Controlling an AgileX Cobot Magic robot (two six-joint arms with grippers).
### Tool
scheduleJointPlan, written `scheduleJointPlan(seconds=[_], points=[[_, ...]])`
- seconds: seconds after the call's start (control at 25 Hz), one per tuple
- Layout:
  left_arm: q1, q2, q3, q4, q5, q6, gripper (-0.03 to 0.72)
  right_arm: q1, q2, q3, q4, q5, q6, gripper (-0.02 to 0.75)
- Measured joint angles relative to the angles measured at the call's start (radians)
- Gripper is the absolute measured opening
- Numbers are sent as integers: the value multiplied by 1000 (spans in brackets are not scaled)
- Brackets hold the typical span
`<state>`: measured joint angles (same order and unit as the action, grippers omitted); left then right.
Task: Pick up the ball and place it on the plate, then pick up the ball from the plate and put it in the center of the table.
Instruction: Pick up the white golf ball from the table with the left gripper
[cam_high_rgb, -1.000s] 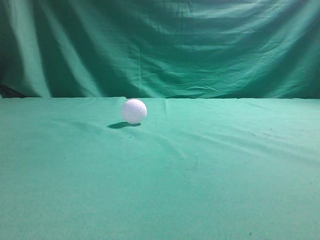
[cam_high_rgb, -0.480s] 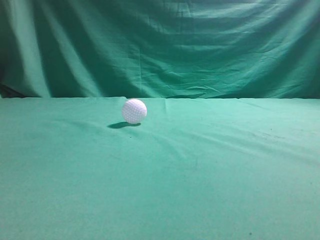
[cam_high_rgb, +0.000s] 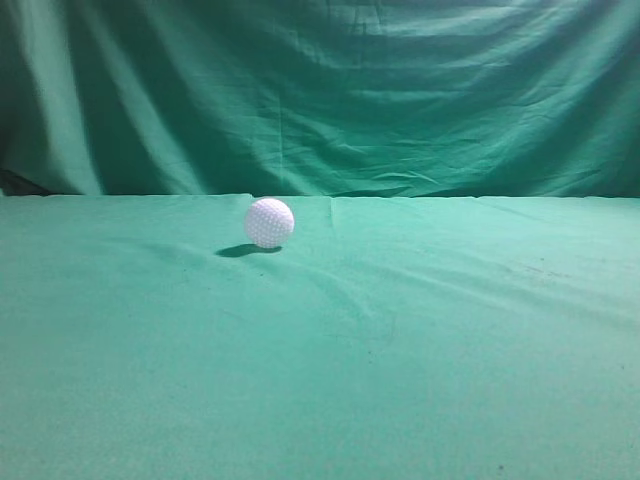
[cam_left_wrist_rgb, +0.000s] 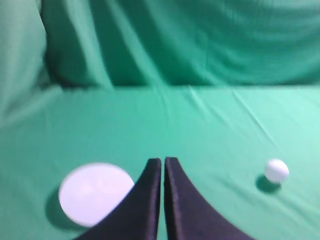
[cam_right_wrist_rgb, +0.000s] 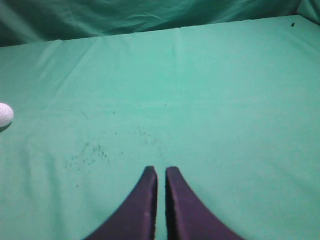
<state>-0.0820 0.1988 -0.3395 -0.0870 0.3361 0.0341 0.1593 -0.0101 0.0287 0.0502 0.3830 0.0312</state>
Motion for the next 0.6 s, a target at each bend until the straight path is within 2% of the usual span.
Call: scheduleJointPlan(seconds=[0.2, 0.44, 0.6], points=[[0, 140, -48, -134, 74, -2, 0, 0, 0, 0, 0, 0, 0, 47], [0, 213, -56, -195, 59, 0, 0, 0, 0, 0, 0, 0, 0, 47], [0, 288, -151, -281, 186, 126, 0, 0, 0, 0, 0, 0, 0, 47]])
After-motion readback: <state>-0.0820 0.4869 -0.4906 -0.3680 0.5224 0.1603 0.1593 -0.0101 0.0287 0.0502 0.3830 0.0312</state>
